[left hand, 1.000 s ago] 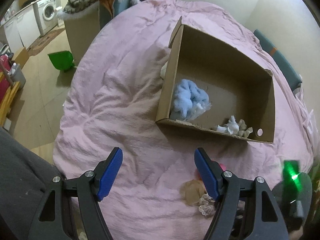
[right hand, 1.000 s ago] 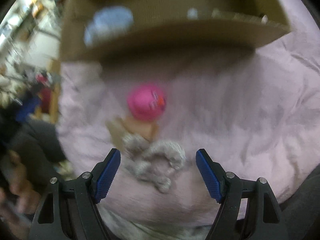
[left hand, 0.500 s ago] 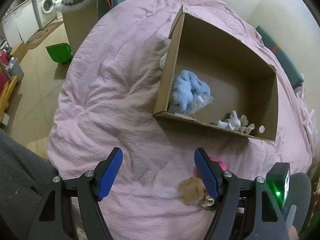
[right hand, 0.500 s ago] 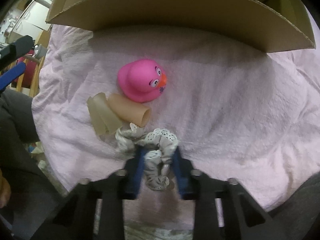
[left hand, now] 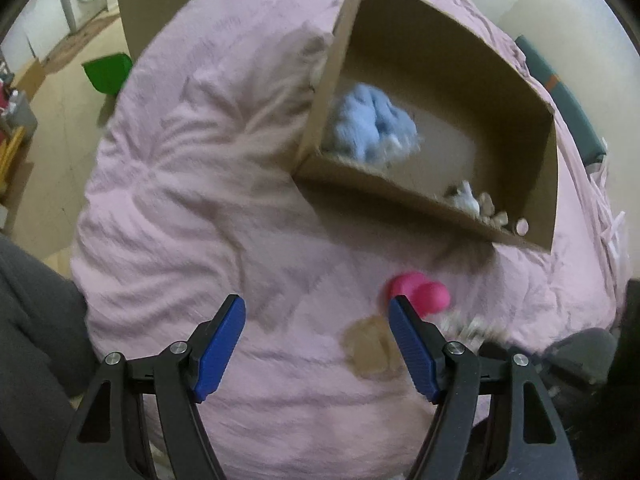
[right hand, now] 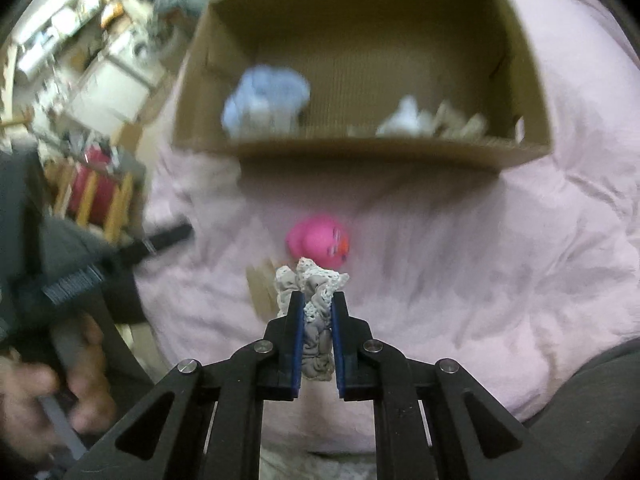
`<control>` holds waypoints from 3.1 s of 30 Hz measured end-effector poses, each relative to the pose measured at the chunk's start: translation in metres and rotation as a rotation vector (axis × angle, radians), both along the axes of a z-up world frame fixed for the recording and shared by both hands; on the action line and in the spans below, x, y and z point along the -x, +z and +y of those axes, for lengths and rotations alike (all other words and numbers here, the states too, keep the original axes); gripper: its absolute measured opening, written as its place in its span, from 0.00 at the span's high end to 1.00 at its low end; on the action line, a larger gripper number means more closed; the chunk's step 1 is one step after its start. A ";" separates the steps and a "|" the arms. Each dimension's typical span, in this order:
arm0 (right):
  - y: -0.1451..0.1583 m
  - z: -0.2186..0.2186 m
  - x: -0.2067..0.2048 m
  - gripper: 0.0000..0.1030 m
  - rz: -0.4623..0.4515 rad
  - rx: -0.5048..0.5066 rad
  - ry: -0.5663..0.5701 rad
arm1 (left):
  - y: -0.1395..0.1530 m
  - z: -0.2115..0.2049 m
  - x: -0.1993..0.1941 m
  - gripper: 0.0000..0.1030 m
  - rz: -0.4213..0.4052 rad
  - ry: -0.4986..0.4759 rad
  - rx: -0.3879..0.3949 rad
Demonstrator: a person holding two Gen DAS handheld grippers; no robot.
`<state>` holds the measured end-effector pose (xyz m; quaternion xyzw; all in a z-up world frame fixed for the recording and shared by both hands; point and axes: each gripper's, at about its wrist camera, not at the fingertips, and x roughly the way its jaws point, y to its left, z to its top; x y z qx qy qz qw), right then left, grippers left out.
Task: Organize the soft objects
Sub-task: 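Grasp the beige lace scrunchie with the right tool and lift it, then carry the lace scrunchie into the box with the right tool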
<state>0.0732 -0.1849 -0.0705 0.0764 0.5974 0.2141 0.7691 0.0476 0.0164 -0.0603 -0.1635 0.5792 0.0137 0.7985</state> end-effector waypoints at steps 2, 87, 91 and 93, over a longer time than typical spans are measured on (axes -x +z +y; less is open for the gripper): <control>0.008 -0.006 -0.003 0.86 -0.048 -0.024 -0.041 | -0.008 -0.011 0.004 0.31 0.020 -0.018 0.022; 0.007 -0.049 -0.074 0.86 -0.179 -0.014 -0.203 | 0.042 -0.035 -0.089 0.93 -0.362 -0.198 -0.179; 0.007 -0.050 -0.073 0.86 -0.179 -0.014 -0.205 | 0.042 -0.037 -0.087 0.93 -0.362 -0.206 -0.180; 0.007 -0.049 -0.074 0.86 -0.180 -0.013 -0.204 | 0.042 -0.037 -0.087 0.93 -0.366 -0.206 -0.182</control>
